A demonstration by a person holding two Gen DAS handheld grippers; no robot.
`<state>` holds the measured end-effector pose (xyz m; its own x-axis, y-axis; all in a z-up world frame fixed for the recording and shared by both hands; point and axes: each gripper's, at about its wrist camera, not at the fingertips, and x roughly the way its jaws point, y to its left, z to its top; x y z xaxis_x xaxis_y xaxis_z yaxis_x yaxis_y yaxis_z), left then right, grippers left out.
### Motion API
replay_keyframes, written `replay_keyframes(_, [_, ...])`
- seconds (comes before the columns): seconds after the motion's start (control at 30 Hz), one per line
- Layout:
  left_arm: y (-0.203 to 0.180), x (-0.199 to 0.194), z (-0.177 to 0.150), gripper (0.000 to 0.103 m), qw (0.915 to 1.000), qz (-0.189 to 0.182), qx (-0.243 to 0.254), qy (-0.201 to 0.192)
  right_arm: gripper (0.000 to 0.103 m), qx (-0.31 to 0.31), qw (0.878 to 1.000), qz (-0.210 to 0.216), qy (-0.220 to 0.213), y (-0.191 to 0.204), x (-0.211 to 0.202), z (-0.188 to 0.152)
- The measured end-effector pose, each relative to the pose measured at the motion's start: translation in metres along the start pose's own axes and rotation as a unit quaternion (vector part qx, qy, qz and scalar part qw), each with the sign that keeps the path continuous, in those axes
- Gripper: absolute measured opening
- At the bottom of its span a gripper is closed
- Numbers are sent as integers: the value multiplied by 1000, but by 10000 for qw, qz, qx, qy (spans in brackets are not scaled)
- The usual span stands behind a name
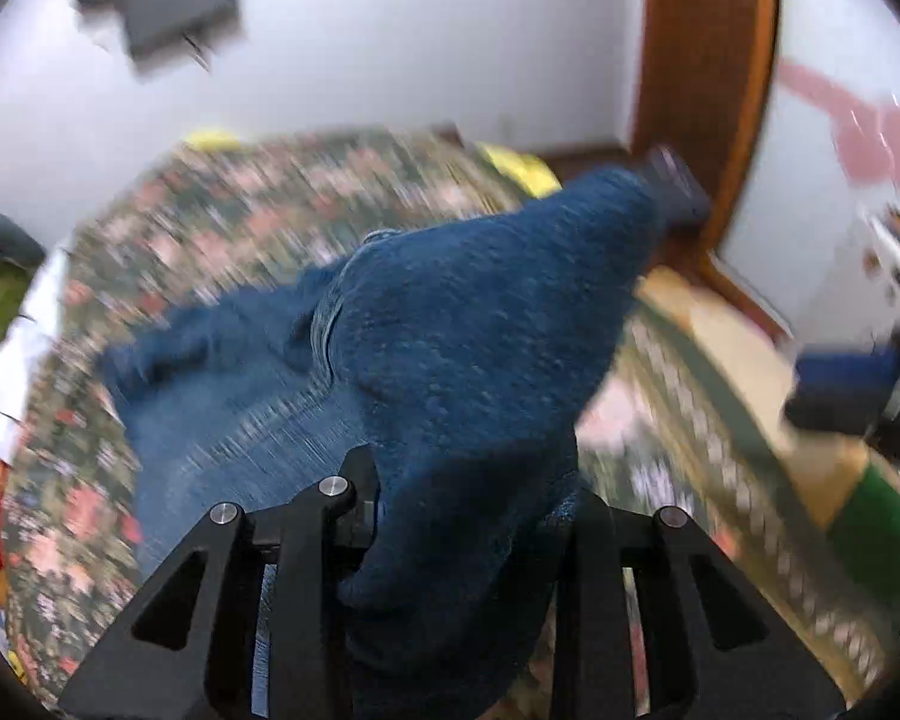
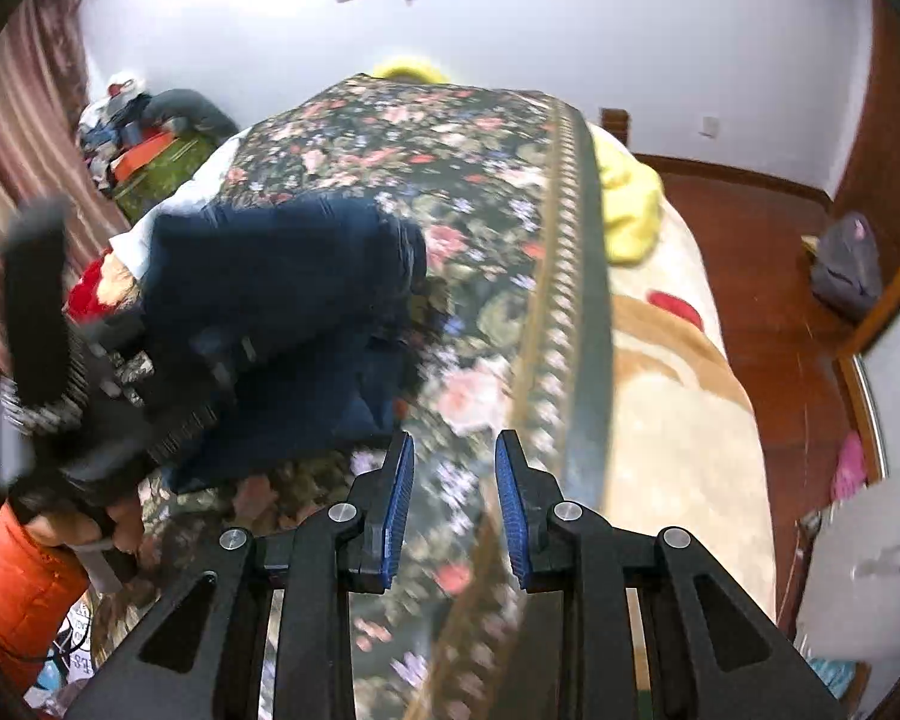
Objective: Fold large clothes
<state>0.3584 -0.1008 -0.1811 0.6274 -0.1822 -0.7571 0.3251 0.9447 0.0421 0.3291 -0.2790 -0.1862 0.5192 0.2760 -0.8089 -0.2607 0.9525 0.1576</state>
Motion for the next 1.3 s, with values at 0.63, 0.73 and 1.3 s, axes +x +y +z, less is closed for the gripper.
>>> replay_keyframes(0.63, [56, -80, -27, 66, 9935, -731, -871, 72, 24, -667, 9955, 284, -606, 62, -30, 26])
replay_keyframes(0.73, [73, -100, -29, 68, 9924, -578, -1069, -180, 24, -755, 9938, 450, -686, 77, -33, 33])
replay_keyframes(1.3, [128, -40, -105, 86, 9787, -95, -1955, 618, 61, -1720, 9830, -597, 226, 114, 69, 17])
